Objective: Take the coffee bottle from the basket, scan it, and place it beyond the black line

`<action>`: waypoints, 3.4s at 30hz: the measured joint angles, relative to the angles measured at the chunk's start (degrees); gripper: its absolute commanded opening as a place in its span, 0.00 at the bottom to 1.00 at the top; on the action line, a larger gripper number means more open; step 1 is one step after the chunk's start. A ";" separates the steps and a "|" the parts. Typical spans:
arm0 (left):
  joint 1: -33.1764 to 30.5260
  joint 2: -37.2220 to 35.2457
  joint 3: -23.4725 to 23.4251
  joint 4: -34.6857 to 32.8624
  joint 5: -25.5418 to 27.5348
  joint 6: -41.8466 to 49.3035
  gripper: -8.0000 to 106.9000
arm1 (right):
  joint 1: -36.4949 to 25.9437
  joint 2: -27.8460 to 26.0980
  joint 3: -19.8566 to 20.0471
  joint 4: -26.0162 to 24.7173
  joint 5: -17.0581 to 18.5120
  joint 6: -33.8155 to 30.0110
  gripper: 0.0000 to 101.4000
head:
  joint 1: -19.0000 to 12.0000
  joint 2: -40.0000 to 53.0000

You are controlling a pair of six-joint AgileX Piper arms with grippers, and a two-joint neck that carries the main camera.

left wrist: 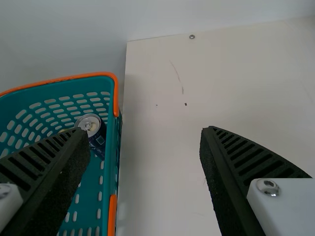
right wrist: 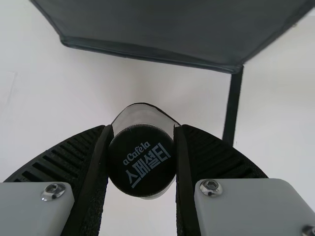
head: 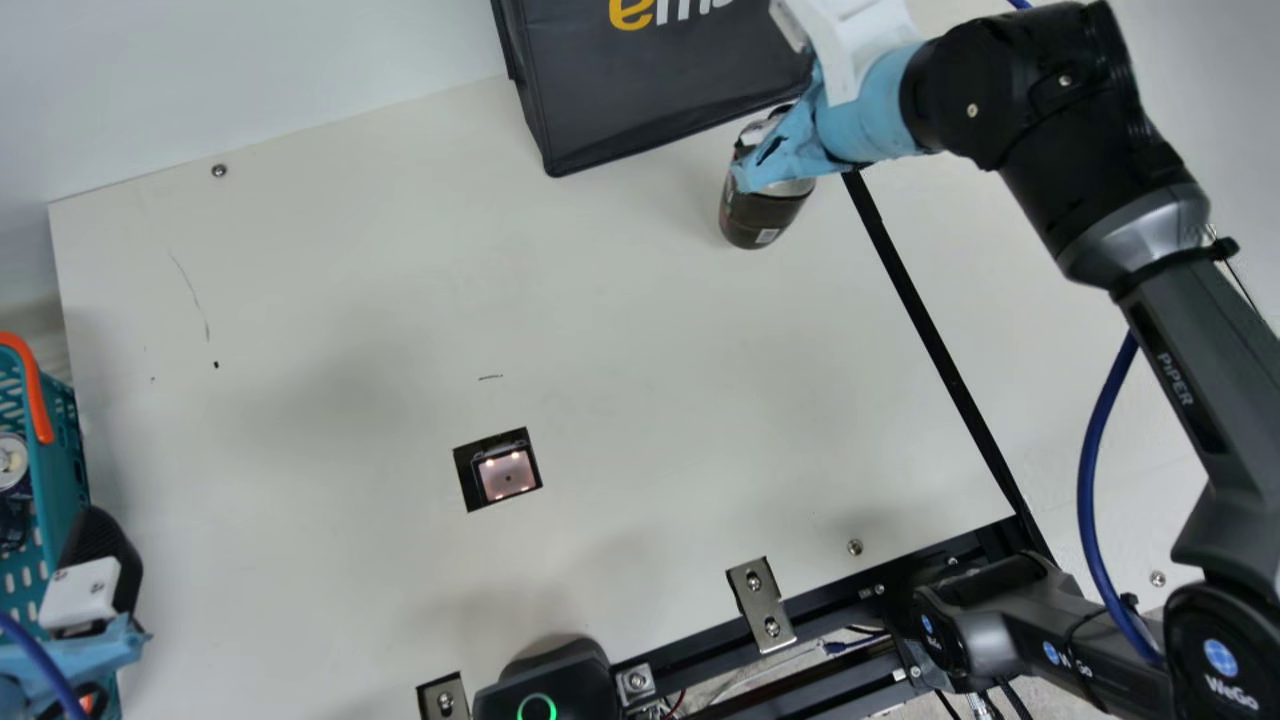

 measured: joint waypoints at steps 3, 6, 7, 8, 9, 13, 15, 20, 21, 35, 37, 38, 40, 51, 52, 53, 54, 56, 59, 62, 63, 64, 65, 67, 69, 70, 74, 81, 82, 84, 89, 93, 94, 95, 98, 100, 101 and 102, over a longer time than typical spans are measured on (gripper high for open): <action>0.00 0.00 0.00 0.00 0.00 0.00 0.85 | -2.41 -0.21 0.38 0.85 0.00 -1.38 0.00 | 0.00 0.00; 0.00 0.00 0.00 0.00 0.00 0.00 0.85 | -4.95 -0.37 0.69 1.62 0.11 -2.95 0.00 | 0.00 0.00; 0.00 0.00 0.00 0.00 0.00 0.00 0.85 | -5.82 -0.50 0.91 1.98 0.11 -3.41 0.00 | 0.00 0.00; 0.00 0.00 0.00 0.00 0.00 0.00 0.85 | -6.64 -0.56 0.93 2.25 0.26 -4.00 0.00 | 0.00 0.00; 0.00 0.00 0.00 0.00 0.00 0.00 0.85 | -7.27 -0.67 1.08 2.55 0.25 -4.31 0.00 | 0.00 0.00; 0.00 0.00 0.00 0.00 0.00 0.00 0.85 | -10.29 -0.73 1.36 3.74 0.36 -6.02 0.00 | 0.00 0.00; 0.00 0.00 0.00 0.00 0.00 0.00 0.85 | -11.80 -0.73 1.47 4.36 0.43 -6.88 0.00 | 0.00 0.00; 0.00 0.00 0.00 0.00 0.00 0.00 0.85 | -15.56 -0.68 1.54 5.67 0.48 -9.25 0.00 | 0.00 0.00; 0.00 0.00 0.00 0.00 0.00 0.00 0.85 | -16.15 -0.62 1.54 5.93 0.55 -9.75 0.00 | 0.00 0.00; 0.00 0.00 0.00 0.00 0.00 0.00 0.85 | -25.06 1.40 0.43 9.05 1.24 -15.81 0.00 | 0.00 -0.09; 0.00 0.00 0.00 0.00 0.00 0.00 0.85 | -25.95 1.76 0.23 9.32 1.24 -16.37 0.00 | 0.00 0.00; 0.00 0.00 0.00 0.00 0.00 0.00 0.85 | -26.37 1.99 0.16 9.37 1.24 -16.56 0.00 | 0.00 0.00; 0.00 0.00 0.00 0.00 0.00 0.00 0.85 | -26.95 2.31 -0.06 9.37 1.04 -16.97 0.00 | 0.00 0.00; 0.00 0.00 0.00 0.00 0.00 0.00 0.85 | -28.69 3.94 -0.81 9.43 0.11 -17.43 0.00 | 0.00 0.00; 0.00 0.00 0.00 0.00 0.00 0.00 0.85 | -28.69 4.09 -0.81 9.43 -0.03 -17.43 0.00 | 0.00 0.00; 0.00 0.00 0.00 0.00 0.00 0.00 0.85 | -28.73 4.34 -0.93 9.38 -0.12 -17.43 0.00 | 0.00 0.00; 0.00 0.00 0.00 0.00 0.00 0.00 0.85 | -28.80 4.55 -0.93 9.38 -0.39 -17.30 0.00 | 0.00 0.00; 0.00 0.00 0.00 0.00 0.00 0.00 0.85 | -28.88 5.00 -1.11 9.33 -0.80 -17.22 0.00 | 0.00 0.00; 0.00 0.00 0.00 0.00 0.00 0.00 0.85 | -29.05 5.74 -1.37 9.03 -1.58 -17.00 0.00 | 0.00 0.00; 0.00 0.00 0.00 0.00 0.00 0.00 0.85 | -29.05 6.47 -1.79 8.96 -2.33 -16.70 0.00 | 0.00 0.00; 0.00 0.00 0.00 0.00 0.00 0.00 0.85 | -29.05 6.76 -1.94 8.96 -2.60 -16.61 0.00 | 0.00 0.00; 0.00 0.00 0.00 0.00 0.00 0.00 0.85 | -29.00 7.05 -2.13 8.96 -2.81 -16.56 0.00 | 0.09 0.00; 0.00 0.00 0.00 0.00 0.00 0.00 0.85 | -28.94 7.25 -2.28 8.82 -2.81 -16.56 0.00 | 0.00 0.00; 0.00 0.00 0.00 0.00 0.00 0.00 0.85 | -28.78 7.79 -2.63 8.69 -2.94 -16.43 0.00 | 0.00 0.00; 0.00 0.00 0.00 0.00 0.00 0.00 0.85 | -28.66 8.19 -3.07 8.52 -3.39 -16.43 0.00 | 0.00 0.00; 0.00 0.00 0.00 0.00 0.00 0.00 0.85 | -28.65 8.41 -3.25 8.52 -3.72 -16.37 0.00 | 0.00 0.00; 0.00 0.00 0.00 0.00 0.00 0.00 0.85 | -28.28 9.07 -3.76 8.26 -4.06 -16.27 0.00 | 0.00 0.00; 0.00 0.00 0.00 0.00 0.00 0.00 0.85 | -27.33 9.64 -4.27 7.90 -4.26 -15.82 0.00 | 0.00 0.00; 0.00 0.00 0.00 0.00 0.00 0.00 0.85 | -27.20 9.70 -4.27 7.90 -4.26 -15.73 0.00 | 0.00 0.00; 0.00 0.00 0.00 0.00 0.00 0.00 0.85 | -26.99 9.70 -4.29 7.86 -4.33 -15.71 0.07 | 0.00 0.00; 0.00 0.00 0.00 0.00 0.00 0.00 0.85 | -26.55 9.70 -4.22 7.69 -4.77 -15.52 0.11 | 0.00 0.00; 0.00 0.00 0.00 0.00 0.00 0.00 0.85 | -26.23 9.70 -3.89 7.44 -5.09 -15.25 0.08 | 0.00 0.00; 0.00 0.00 0.00 0.00 0.00 0.00 0.85 | -26.07 9.70 -3.74 7.39 -5.14 -15.11 0.08 | 0.00 0.00; 0.00 0.00 0.00 0.00 0.00 0.00 0.85 | -25.99 9.70 -3.61 7.32 -5.14 -15.11 0.08 | 0.00 -0.09; 0.00 0.00 0.00 0.00 0.00 0.00 0.85 | -25.72 9.56 -3.27 7.27 -5.37 -14.89 0.09 | 0.00 -0.09; 0.00 0.00 0.00 0.00 0.00 0.00 0.85 | -25.52 9.46 -2.91 7.05 -5.87 -14.68 0.08 | 0.00 0.00; 0.00 0.00 0.00 0.00 0.00 0.00 0.85 | -25.39 9.46 -2.63 6.86 -6.07 -14.62 0.08 | 0.00 0.00; 0.00 0.00 0.00 0.00 0.00 0.00 0.85 | -25.33 9.39 -2.49 6.79 -6.18 -14.55 0.08 | 0.00 0.00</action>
